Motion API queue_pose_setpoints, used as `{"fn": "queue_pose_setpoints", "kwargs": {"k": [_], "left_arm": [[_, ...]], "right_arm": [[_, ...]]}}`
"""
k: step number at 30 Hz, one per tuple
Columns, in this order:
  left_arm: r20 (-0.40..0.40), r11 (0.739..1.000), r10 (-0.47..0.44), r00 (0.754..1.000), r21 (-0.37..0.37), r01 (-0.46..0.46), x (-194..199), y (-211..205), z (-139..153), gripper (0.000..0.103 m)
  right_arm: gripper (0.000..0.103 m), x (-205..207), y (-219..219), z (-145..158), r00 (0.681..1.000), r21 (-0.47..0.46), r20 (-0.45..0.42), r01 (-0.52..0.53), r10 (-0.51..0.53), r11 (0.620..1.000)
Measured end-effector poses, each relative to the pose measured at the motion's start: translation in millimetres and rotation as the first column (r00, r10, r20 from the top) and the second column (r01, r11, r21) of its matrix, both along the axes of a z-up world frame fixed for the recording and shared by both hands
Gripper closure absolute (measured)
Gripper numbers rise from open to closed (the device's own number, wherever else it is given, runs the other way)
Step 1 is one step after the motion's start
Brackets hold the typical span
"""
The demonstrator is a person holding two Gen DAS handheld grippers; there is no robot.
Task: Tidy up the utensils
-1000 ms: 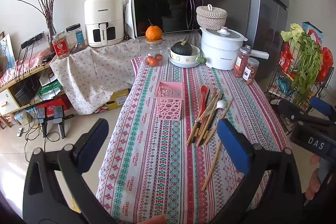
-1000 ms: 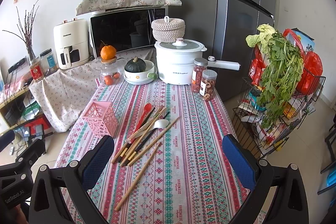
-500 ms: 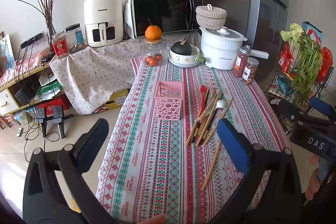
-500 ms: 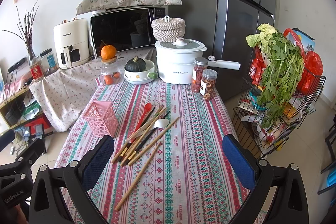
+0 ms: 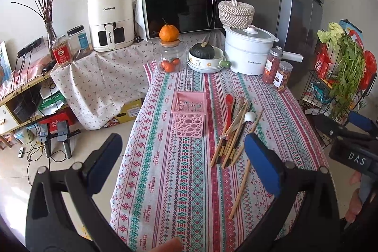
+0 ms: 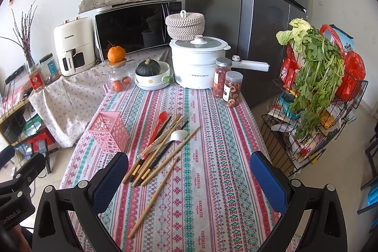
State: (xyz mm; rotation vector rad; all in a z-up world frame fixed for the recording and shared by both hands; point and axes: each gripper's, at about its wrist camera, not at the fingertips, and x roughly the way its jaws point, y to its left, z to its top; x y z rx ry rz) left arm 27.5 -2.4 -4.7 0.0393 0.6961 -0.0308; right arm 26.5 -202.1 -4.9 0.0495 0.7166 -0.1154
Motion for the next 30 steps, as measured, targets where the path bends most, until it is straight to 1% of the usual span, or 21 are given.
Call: {"fn": "queue_pose_setpoints", "kwargs": {"k": [2, 5, 9, 12, 14, 15, 16, 17, 18, 20, 21, 22, 24, 26, 28, 29, 30], "left_arm": [[-0.027, 1.000, -0.024, 0.999, -0.001, 0.024, 14.8, -0.6, -1.6, 0.000], [-0.111, 0.996, -0.090, 0.990, 0.002, 0.091, 40.0, -6.3, -6.7, 0.000], [-0.217, 0.983, -0.180, 0.960, -0.078, 0.167, 71.0, -14.8, -18.1, 0.001], [-0.274, 0.973, -0.230, 0.934, -0.091, 0.213, 92.2, -30.1, -28.1, 0.007], [-0.305, 0.964, -0.266, 0.914, -0.086, 0.251, 106.2, -44.1, -36.1, 0.014], [-0.324, 0.959, -0.285, 0.902, -0.091, 0.270, 115.1, -52.1, -41.1, 0.016], [-0.347, 0.952, -0.305, 0.887, -0.104, 0.287, 124.5, -59.5, -46.7, 0.020], [-0.365, 0.947, -0.320, 0.874, -0.120, 0.297, 133.0, -66.9, -52.3, 0.025], [-0.384, 0.943, -0.332, 0.861, -0.133, 0.304, 142.3, -75.0, -58.8, 0.029], [-0.423, 0.935, -0.355, 0.834, -0.156, 0.319, 160.6, -90.8, -73.0, 0.042], [-0.444, 0.930, -0.368, 0.817, -0.169, 0.327, 170.2, -99.2, -80.9, 0.045], [-0.463, 0.928, -0.373, 0.804, -0.176, 0.329, 179.3, -106.3, -88.6, 0.054], [-0.484, 0.928, -0.371, 0.793, -0.170, 0.330, 197.2, -119.6, -102.6, 0.067], [-0.494, 0.929, -0.368, 0.787, -0.150, 0.340, 212.1, -131.6, -115.4, 0.078], [-0.510, 0.925, -0.375, 0.774, -0.153, 0.347, 224.4, -141.6, -127.4, 0.084], [-0.520, 0.925, -0.376, 0.767, -0.158, 0.346, 231.2, -145.9, -133.4, 0.090], [-0.529, 0.924, -0.378, 0.760, -0.164, 0.345, 236.1, -149.8, -138.8, 0.092]], "right_arm": [[0.000, 11.6, -6.6, -0.4, 0.999, 0.029, -0.034, 0.006, -0.005, 1.000], [0.000, 29.8, -18.8, 0.9, 0.997, 0.075, -0.071, 0.012, -0.007, 0.997], [0.000, 60.5, -36.7, -6.7, 0.990, 0.172, -0.144, 0.031, -0.006, 0.985], [0.000, 80.6, -51.0, -24.6, 0.980, 0.199, -0.196, 0.068, -0.028, 0.978], [0.004, 89.8, -61.7, -44.3, 0.972, 0.257, -0.235, 0.066, -0.004, 0.964], [0.005, 94.3, -66.0, -54.8, 0.964, 0.280, -0.265, 0.064, 0.013, 0.958], [0.010, 99.5, -69.5, -65.0, 0.954, 0.296, -0.299, 0.067, 0.026, 0.953], [0.013, 103.8, -72.4, -73.4, 0.946, 0.306, -0.322, 0.070, 0.034, 0.949], [0.014, 107.7, -75.5, -80.2, 0.941, 0.308, -0.337, 0.077, 0.033, 0.948], [0.018, 115.7, -82.2, -89.5, 0.935, 0.305, -0.354, 0.087, 0.028, 0.948], [0.020, 120.5, -85.1, -92.6, 0.933, 0.311, -0.358, 0.091, 0.028, 0.946], [0.020, 124.2, -88.5, -95.3, 0.933, 0.317, -0.360, 0.094, 0.028, 0.944], [0.021, 130.9, -95.2, -101.4, 0.929, 0.319, -0.369, 0.106, 0.020, 0.942], [0.021, 137.1, -100.2, -108.5, 0.923, 0.314, -0.384, 0.118, 0.012, 0.942], [0.021, 142.4, -105.3, -114.8, 0.918, 0.309, -0.396, 0.129, 0.005, 0.942], [0.021, 146.0, -107.8, -117.2, 0.916, 0.305, -0.402, 0.132, 0.002, 0.943], [0.021, 148.0, -109.8, -119.2, 0.914, 0.299, -0.406, 0.134, -0.001, 0.945]]}}
